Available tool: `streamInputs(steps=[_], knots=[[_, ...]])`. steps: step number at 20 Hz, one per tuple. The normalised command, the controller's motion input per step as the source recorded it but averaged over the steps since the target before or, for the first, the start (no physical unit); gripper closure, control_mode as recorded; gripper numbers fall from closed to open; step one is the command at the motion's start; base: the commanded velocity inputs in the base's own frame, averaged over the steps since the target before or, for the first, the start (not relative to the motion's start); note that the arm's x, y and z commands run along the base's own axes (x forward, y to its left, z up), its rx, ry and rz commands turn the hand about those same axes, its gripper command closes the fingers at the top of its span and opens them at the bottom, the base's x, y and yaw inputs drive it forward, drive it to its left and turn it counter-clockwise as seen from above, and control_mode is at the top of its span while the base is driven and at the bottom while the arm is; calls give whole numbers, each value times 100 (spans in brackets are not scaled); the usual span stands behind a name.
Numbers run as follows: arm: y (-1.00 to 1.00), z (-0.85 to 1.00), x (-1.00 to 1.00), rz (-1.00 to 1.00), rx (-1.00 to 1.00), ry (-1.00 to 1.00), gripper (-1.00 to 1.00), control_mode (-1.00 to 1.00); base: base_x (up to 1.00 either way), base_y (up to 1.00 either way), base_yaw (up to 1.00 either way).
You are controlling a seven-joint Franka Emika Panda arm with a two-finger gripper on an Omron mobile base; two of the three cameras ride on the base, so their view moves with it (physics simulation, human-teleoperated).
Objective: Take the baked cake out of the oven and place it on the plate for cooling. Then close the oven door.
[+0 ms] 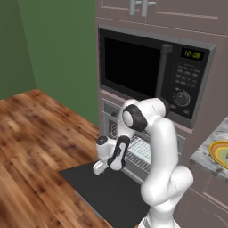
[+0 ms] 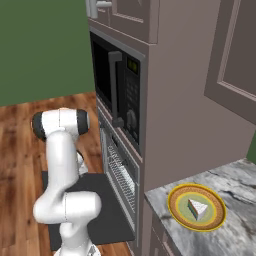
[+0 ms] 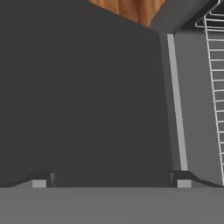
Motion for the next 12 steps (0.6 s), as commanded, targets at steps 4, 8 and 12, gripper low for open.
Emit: streamInputs(steps=[4, 8, 12], knots=[[99, 81, -54, 0, -10, -14, -100, -100, 0, 0, 0], [94, 56, -50, -1, -15, -13, -100, -100, 0, 0, 0], [84, 39, -37, -3, -17, -9, -100, -100, 0, 0, 0]])
